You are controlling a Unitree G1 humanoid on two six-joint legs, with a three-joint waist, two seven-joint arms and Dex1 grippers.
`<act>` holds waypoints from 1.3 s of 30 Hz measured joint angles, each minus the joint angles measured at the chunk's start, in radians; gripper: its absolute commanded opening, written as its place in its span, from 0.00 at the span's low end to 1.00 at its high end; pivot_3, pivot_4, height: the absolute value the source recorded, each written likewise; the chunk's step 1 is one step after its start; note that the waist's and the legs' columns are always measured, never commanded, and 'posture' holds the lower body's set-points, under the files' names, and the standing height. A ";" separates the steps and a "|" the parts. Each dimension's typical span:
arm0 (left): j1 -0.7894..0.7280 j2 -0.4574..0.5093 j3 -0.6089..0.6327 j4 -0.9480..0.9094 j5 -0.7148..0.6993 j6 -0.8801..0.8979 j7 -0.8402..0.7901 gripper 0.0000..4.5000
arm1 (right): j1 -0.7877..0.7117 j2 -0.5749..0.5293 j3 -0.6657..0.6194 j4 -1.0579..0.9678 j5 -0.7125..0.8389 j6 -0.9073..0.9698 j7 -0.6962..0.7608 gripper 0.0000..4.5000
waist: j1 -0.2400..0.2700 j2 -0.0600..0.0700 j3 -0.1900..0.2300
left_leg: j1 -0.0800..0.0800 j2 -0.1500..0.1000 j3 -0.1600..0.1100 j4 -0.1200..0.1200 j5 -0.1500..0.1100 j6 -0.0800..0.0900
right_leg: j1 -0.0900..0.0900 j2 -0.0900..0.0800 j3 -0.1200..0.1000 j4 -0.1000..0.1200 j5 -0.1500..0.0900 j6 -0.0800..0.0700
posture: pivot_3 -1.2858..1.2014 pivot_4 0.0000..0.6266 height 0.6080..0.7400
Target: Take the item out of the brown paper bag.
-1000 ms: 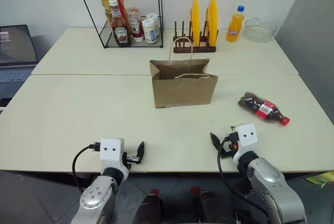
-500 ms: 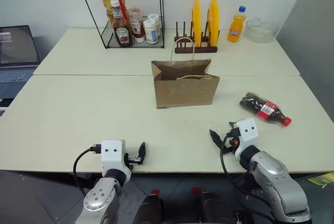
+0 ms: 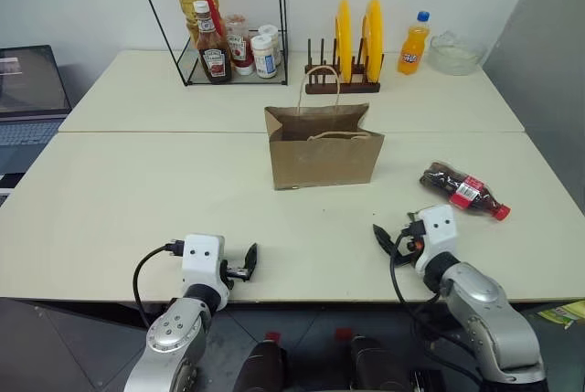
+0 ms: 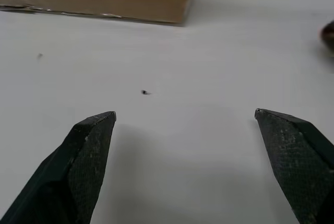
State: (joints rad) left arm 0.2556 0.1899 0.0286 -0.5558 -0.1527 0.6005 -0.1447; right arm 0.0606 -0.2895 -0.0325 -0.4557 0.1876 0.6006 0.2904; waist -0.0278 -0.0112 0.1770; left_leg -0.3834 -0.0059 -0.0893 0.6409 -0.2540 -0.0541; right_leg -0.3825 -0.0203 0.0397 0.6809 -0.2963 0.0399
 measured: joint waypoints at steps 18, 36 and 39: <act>-0.067 -0.020 -0.002 0.061 -0.003 -0.021 -0.012 1.00 | -0.002 -0.007 0.033 0.010 -0.010 -0.048 0.021 1.00 | 0.001 0.000 0.000 | 0.001 0.000 0.000 0.000 0.000 0.000 | 0.001 0.000 0.000 0.000 0.000 0.000 | 0.52 0.24 1.00; -0.027 -0.007 0.005 0.034 -0.003 -0.018 -0.016 1.00 | 0.044 0.037 0.069 0.015 -0.058 -0.049 -0.054 1.00 | -0.001 0.000 0.000 | 0.001 0.001 0.000 -0.002 0.000 0.000 | 0.000 0.000 0.001 -0.001 -0.001 0.000 | 0.52 0.24 1.00; -0.017 -0.008 0.008 0.012 -0.007 -0.004 -0.016 1.00 | 0.044 0.035 0.078 -0.006 -0.058 -0.047 -0.053 1.00 | -0.002 0.000 0.000 | 0.001 0.001 0.001 -0.002 0.000 0.000 | -0.001 0.000 0.001 -0.001 -0.001 0.000 | 0.52 0.24 1.00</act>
State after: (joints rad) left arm 0.2384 0.1822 0.0369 -0.5433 -0.1599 0.5966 -0.1605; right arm 0.1048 -0.2542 0.0452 -0.4619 0.1294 0.5537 0.2378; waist -0.0294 -0.0115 0.1772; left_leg -0.3828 -0.0046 -0.0887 0.6387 -0.2542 -0.0541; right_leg -0.3832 -0.0205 0.0408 0.6799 -0.2969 0.0400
